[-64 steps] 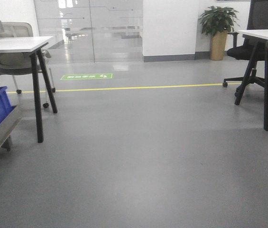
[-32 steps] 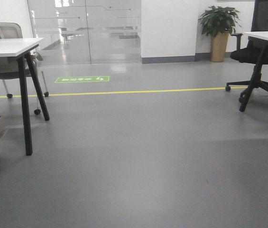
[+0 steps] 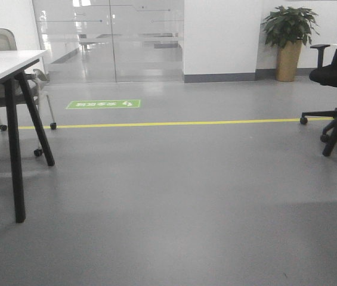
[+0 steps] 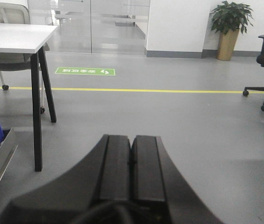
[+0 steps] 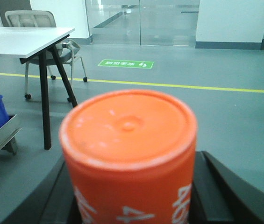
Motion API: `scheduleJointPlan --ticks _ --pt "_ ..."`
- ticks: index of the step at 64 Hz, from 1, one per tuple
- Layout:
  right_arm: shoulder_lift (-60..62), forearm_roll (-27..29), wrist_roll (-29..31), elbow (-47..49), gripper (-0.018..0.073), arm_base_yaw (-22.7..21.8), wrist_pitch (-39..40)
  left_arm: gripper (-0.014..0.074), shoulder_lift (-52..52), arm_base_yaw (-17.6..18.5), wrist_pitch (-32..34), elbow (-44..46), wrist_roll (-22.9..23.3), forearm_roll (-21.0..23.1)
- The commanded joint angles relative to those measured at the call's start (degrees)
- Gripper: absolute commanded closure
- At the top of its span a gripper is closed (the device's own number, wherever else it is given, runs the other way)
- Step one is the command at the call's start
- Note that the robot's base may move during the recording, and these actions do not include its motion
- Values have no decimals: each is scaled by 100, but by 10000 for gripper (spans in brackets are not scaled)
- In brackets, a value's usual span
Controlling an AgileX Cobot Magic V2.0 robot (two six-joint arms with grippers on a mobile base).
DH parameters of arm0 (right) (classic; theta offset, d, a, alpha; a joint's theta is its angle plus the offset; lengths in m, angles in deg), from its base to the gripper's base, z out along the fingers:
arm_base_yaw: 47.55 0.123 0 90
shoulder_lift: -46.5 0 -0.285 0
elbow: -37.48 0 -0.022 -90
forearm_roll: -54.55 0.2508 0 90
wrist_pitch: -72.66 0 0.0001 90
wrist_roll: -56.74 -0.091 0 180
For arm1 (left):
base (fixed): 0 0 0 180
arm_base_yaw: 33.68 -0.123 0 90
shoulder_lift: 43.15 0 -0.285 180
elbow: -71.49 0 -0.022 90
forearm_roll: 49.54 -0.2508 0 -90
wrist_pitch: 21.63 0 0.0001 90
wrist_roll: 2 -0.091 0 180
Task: Grab orange capacitor from left shelf to right conveyor
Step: 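Drive the base away from the shelf toward the red conveyor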
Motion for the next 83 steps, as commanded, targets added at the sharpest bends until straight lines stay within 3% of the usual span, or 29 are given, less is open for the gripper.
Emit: scheduleJointPlan --ticks 1,83 --pt "-72 -70 -14 185 423 -35 508 723 -57 31 509 27 8 10" --pt "-72 -70 -14 185 423 -35 508 723 -74 102 509 27 8 10"
